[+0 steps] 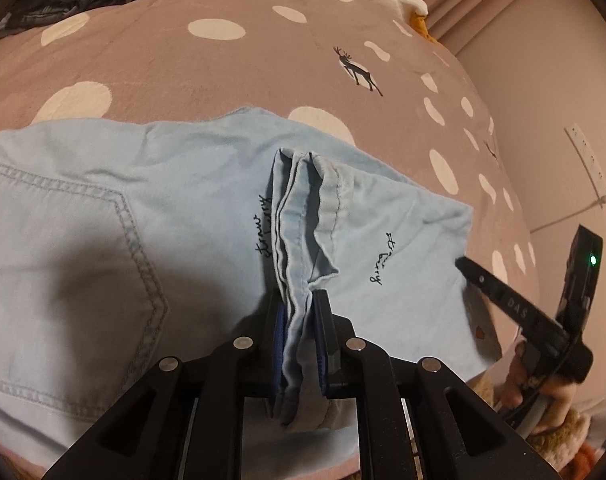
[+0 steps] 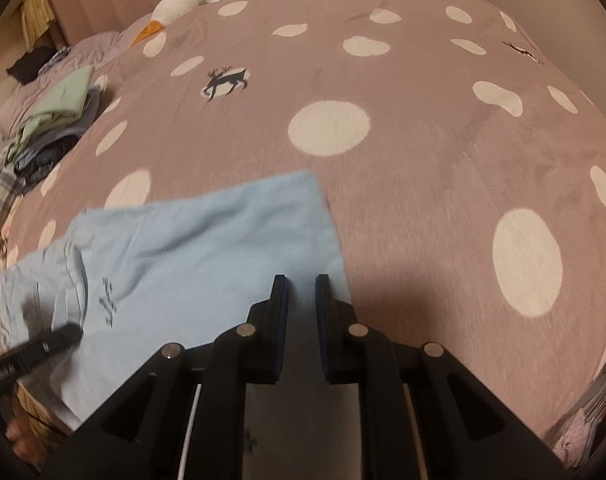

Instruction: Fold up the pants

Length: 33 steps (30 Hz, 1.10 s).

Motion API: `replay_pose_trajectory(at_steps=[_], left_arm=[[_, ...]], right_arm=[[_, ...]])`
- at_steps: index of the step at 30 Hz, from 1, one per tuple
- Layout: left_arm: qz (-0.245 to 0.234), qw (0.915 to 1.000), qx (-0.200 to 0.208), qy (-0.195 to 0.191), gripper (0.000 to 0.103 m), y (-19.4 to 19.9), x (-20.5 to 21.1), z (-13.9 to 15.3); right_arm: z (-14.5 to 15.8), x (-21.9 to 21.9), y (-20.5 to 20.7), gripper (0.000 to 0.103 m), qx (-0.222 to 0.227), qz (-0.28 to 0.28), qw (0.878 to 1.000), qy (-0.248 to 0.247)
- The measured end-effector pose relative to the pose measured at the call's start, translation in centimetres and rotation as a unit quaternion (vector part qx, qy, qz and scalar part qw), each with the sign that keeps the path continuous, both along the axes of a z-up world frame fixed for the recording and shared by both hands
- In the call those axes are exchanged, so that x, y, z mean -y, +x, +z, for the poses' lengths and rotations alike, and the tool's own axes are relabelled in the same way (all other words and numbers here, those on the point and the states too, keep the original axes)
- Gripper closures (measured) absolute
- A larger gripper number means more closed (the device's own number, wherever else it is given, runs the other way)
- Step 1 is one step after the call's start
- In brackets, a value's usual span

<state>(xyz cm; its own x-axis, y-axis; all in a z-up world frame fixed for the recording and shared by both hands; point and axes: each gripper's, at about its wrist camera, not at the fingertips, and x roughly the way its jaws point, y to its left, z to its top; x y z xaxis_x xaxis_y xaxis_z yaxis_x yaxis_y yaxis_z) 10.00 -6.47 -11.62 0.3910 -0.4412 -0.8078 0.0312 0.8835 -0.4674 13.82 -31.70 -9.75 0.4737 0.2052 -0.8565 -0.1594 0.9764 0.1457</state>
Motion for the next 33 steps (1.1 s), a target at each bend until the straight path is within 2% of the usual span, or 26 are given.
replay_pose_trajectory(at_steps=[6,16,33], left_arm=[[-0.007,0.9999,-0.004,0.009,0.091,-0.8,0.2,0.0],[-0.002,1.0000,-0.007,0.004,0.090,-2.4,-0.3,-0.1],[0.009,0.9997,-0.017,-0.019,0.083,-4.3,-1.0,0.0]], right_arm=[[0.0,0.5,-2.3,0.089,-0.005,0.007,1.000,-0.005],[0.2,1.0,-6.0,0.089,-0.007,0.020,1.000,-0.016],[0.4,1.9,-8.4,0.089,-0.003,0.015,1.000,0.004]])
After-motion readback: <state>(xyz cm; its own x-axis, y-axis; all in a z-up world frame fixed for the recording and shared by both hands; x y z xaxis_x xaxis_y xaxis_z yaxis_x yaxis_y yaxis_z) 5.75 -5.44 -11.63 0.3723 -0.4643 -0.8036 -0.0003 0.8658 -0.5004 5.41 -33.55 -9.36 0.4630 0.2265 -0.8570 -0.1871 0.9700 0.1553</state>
